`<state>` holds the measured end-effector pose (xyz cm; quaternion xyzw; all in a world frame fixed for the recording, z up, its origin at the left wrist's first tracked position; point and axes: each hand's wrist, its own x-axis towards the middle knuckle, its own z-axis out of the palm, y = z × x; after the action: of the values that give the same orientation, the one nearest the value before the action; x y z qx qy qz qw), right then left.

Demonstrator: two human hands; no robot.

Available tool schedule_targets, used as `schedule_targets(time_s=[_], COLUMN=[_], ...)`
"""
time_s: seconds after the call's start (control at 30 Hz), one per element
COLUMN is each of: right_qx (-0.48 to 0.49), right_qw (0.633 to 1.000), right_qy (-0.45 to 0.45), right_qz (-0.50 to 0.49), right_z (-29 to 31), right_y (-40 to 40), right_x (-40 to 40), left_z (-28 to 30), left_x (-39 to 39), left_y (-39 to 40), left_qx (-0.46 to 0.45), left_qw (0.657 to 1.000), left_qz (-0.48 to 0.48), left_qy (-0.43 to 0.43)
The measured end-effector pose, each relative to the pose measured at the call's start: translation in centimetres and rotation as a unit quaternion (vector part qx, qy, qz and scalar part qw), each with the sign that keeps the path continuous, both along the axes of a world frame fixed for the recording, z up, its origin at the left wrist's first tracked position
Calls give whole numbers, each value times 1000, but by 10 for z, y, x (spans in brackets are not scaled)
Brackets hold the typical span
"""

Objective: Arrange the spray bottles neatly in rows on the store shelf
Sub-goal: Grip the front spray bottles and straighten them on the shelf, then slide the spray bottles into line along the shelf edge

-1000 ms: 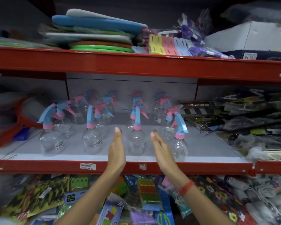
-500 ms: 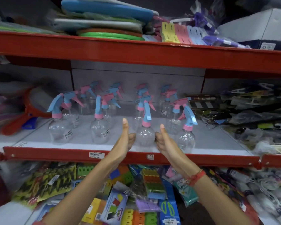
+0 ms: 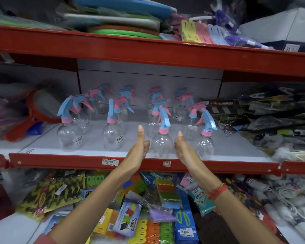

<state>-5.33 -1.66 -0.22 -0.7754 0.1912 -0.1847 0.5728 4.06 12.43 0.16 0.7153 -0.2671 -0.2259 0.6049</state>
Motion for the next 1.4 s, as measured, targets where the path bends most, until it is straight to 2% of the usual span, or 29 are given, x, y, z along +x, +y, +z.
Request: schedule_targets(time_s=[0.07,0.13,0.17,0.23,0.3,0.4,0.5,0.6,0.87,1.13,1.4], right_qx=[-6,-1,-3,-12,-27,-22,24,72,110,118,113], right_qw=[993,965,953,950,958,980,994,992,990,991,991], right_qy=[-94,-225,-265,-291,-277,-199,-90,-44,-36,-32,-41], right_qz=[-70,-135,-146,-117,-67,7,59,89,86,62,61], right_z=[-7,-12,-13,-14,-17,-14,-5,3,15,6,8], right_y=[6,17,25,40,51,65,82,96,135,145,154], right_x=[-2,-5,-7,-4,8,35,67,93,108,90,76], left_z=[1,1,-1,-3,-4,-6,-3,4,9,10,5], left_x=[-1,-2,-2,1,6,22,47,64,91,79,76], left_y=[5,13,19,31,44,59,71,77,97,124,130], left_qx=[-25,-84,-121,-188,-234,-265,-201,-120,-80,-51,-43], left_qw=[1000,996,990,970,945,921,942,971,993,998,999], left_qz=[11,37,60,121,182,242,247,202,83,15,-3], left_qy=[-4,-17,-40,-98,-140,-154,-108,-41,30,36,15])
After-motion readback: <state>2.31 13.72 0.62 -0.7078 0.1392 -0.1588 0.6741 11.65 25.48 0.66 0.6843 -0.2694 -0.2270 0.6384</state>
